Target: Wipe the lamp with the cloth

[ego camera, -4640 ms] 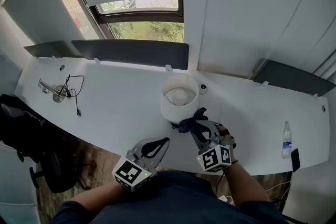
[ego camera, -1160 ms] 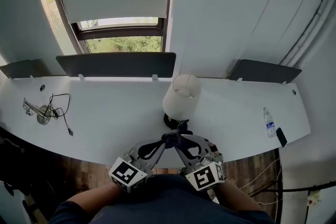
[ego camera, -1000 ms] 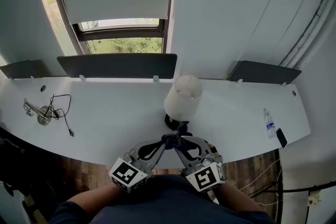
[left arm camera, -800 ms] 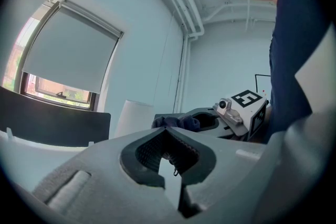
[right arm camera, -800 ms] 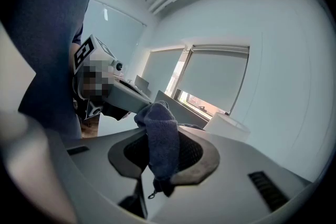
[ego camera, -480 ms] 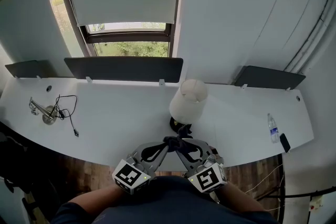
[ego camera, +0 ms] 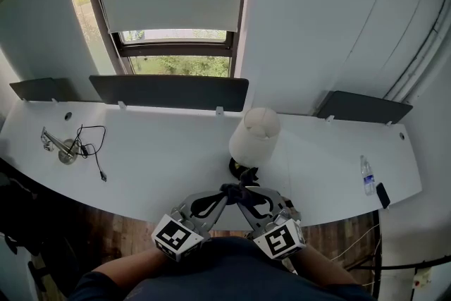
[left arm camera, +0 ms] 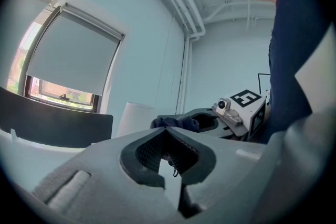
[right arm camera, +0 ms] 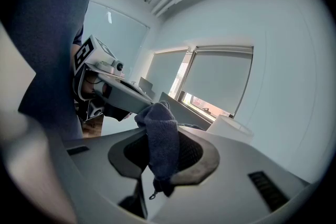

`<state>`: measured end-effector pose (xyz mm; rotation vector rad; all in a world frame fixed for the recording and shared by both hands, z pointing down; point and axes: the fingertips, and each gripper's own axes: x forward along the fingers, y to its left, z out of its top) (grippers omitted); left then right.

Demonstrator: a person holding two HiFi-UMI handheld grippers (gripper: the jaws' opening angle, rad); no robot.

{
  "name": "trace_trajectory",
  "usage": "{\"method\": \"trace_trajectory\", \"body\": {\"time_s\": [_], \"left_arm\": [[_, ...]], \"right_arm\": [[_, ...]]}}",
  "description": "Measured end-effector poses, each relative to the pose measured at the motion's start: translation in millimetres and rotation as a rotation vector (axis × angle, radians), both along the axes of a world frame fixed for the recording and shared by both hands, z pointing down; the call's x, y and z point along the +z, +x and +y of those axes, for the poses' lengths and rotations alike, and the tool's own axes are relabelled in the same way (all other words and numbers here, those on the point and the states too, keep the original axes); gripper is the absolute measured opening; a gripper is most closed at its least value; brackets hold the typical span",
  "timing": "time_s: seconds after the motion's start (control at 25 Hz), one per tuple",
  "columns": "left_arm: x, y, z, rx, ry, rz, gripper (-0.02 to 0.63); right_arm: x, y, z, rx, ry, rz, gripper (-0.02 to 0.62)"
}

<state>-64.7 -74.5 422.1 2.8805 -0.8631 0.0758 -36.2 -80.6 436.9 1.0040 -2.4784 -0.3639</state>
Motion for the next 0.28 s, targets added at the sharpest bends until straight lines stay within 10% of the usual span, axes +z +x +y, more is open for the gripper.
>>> {"method": "trace_trajectory", "body": {"time_s": [0.28], "left_arm": [[0.7, 1.7, 2.1, -0.008, -0.008, 0.011, 0.006]], "right_arm": [[1.1, 1.7, 2.2, -0.001, -0.006, 0.001, 0.103]]}}
